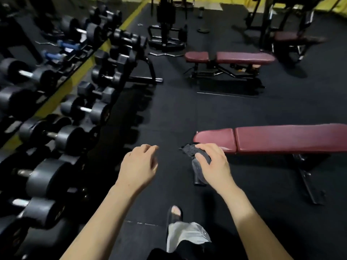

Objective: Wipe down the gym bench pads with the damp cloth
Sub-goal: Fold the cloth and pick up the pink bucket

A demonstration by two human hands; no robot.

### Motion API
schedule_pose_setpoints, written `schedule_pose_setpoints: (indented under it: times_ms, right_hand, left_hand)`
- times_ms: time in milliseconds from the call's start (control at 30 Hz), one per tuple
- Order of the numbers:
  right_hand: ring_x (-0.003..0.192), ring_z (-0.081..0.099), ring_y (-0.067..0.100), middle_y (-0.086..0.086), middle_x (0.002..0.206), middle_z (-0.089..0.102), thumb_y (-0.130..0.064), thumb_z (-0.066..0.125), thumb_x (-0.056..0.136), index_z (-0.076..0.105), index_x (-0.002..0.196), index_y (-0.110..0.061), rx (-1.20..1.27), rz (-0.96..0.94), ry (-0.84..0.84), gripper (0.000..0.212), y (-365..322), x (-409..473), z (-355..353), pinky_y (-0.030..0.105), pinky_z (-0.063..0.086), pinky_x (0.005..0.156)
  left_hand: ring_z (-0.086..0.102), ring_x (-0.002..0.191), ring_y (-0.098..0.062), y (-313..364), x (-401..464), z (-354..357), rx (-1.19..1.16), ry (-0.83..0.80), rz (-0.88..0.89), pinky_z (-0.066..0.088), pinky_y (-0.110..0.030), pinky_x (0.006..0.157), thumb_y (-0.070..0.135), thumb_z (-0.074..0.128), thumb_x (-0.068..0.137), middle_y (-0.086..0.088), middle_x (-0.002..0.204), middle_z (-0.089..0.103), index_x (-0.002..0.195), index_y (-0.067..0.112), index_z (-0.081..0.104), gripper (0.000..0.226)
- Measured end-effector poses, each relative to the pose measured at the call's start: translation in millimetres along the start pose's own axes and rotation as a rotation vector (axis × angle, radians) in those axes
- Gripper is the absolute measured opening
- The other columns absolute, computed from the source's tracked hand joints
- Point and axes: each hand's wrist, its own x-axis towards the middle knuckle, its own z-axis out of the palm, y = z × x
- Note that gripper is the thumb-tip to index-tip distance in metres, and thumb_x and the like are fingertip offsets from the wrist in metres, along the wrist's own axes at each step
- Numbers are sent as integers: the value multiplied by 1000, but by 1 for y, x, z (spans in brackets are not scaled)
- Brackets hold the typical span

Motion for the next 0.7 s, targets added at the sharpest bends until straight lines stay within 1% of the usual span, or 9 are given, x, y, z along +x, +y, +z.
schedule_pose_setpoints:
  times_ms: [100, 233, 300, 433, 533, 700]
  right_hand:
    - [116, 53, 12, -15, 118, 61, -23, 65, 99, 67, 121, -29, 7, 61, 33, 24, 27, 68, 19, 35, 44, 103]
    - [116, 50, 9, -17, 118, 59, -21, 64, 99, 66, 121, -31, 38, 79, 22, 24, 57, 180, 43, 29, 41, 103]
    - [113, 49, 10, -16, 117, 58, -22, 63, 99, 66, 121, -32, 32, 75, 9, 24, 63, 238, 51, 31, 42, 101]
    - [109, 52, 13, -15, 118, 60, -27, 62, 97, 67, 120, -33, 5, -7, 16, 24, 70, 346, 64, 39, 46, 98]
    - [108, 52, 12, -15, 118, 60, -27, 63, 97, 68, 119, -31, 19, 1, 36, 23, 72, 410, 73, 39, 46, 99]
    - [109, 51, 8, -18, 117, 60, -23, 66, 96, 69, 118, -31, 72, 18, 78, 23, 87, 497, 95, 37, 45, 101]
  left_hand:
    - [65, 100, -28, -15, 80, 18, 42, -12, 57, 52, -38, 79, 24, 57, 95, 0, 121, 68, 132, 22, 63, 38]
    - [64, 104, -28, -33, 193, 29, 84, -38, 56, 52, -39, 81, 26, 53, 97, 1, 124, 66, 134, 23, 61, 38]
    - [64, 104, -26, -40, 248, 25, 98, -55, 39, 51, -38, 82, 29, 51, 99, 3, 124, 66, 136, 27, 59, 38]
    - [64, 104, -22, -52, 343, 17, 90, -69, -13, 50, -36, 82, 32, 49, 100, 6, 123, 65, 136, 32, 56, 37]
    - [64, 106, -23, -60, 397, 14, 76, -65, -29, 50, -36, 83, 31, 50, 99, 6, 126, 65, 138, 31, 56, 39]
    - [65, 100, -24, -76, 499, 22, 89, -76, -2, 50, -37, 80, 31, 52, 98, 4, 121, 67, 135, 29, 59, 38]
